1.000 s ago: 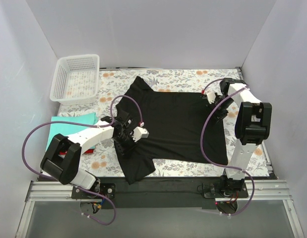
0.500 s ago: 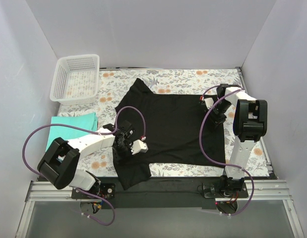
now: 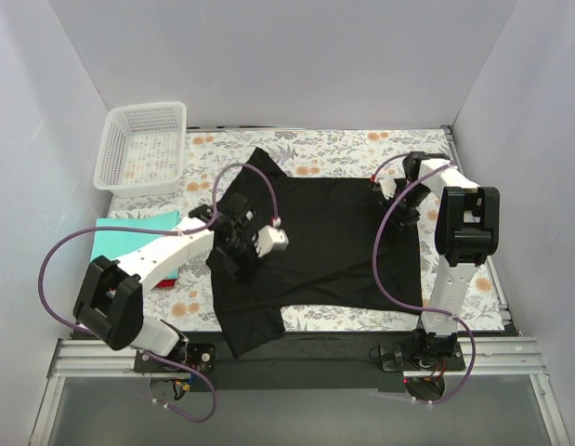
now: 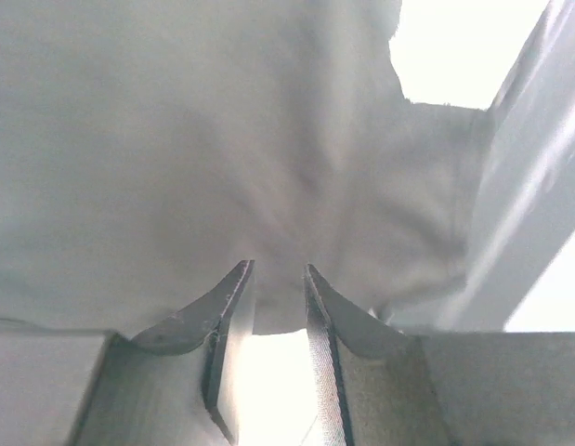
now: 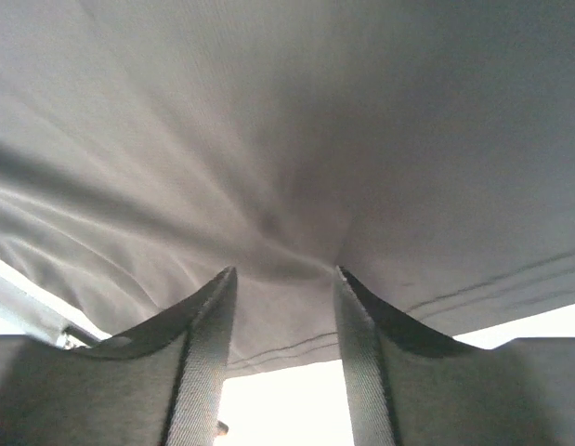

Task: Fold and stack the t-shirts
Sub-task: Flatten the tshirt out, then fold the tshirt

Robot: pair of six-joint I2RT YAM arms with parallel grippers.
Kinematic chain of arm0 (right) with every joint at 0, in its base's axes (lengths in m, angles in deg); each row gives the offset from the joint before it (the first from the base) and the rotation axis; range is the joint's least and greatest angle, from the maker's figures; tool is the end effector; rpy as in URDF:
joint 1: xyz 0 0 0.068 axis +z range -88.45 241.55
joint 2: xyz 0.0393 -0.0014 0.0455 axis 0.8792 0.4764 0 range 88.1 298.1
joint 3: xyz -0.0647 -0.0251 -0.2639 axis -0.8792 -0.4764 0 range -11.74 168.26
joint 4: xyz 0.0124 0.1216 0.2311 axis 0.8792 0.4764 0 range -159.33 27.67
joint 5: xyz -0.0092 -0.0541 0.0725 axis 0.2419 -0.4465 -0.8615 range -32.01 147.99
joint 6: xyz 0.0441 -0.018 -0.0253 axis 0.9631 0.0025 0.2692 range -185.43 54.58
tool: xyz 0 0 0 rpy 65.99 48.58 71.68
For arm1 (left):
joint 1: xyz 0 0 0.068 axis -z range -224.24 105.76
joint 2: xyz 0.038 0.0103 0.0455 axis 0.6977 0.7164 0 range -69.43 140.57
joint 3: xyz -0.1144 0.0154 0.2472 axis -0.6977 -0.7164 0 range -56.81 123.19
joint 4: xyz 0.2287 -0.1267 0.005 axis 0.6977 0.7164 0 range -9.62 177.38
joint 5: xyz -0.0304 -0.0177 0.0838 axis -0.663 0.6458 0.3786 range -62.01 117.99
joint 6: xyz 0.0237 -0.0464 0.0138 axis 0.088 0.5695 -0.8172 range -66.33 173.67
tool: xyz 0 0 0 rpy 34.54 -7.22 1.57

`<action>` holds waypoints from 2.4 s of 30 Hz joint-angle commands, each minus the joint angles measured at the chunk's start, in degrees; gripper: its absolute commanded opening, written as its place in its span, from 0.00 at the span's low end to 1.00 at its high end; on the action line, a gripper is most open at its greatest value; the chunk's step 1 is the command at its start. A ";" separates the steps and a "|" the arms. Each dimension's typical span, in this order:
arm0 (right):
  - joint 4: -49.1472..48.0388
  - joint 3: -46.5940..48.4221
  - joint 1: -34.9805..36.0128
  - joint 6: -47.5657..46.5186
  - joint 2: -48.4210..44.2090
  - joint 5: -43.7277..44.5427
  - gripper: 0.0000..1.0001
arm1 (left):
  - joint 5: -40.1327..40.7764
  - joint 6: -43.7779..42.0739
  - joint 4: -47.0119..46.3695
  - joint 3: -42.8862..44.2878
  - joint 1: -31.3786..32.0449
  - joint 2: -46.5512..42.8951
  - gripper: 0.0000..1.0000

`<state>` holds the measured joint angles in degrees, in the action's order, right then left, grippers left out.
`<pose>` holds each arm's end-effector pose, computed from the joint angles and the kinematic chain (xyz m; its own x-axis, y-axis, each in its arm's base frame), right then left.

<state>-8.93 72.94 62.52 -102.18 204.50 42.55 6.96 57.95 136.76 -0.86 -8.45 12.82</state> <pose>0.3731 0.0158 0.1640 -0.7966 -0.5904 -0.1297 -0.6032 0.7621 0.2352 0.1908 -0.1533 0.2139 -0.8458 0.5240 -0.1003 0.5213 0.7716 -0.3646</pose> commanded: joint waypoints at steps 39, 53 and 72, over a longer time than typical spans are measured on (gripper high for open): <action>-13.20 43.73 -7.39 5.47 26.77 -2.84 0.66 | 6.19 30.88 -32.56 72.63 -26.30 65.04 0.51; -14.08 42.76 -6.16 1.69 28.53 -2.67 0.60 | 1.53 30.89 -35.73 75.98 -25.51 69.35 0.49; -14.17 41.96 -4.84 -2.01 28.18 -0.99 0.01 | 4.69 24.38 -36.33 79.41 -22.96 73.75 0.05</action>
<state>-24.14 115.04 57.56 -103.27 231.08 40.23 10.89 83.19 97.83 77.84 -31.51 85.17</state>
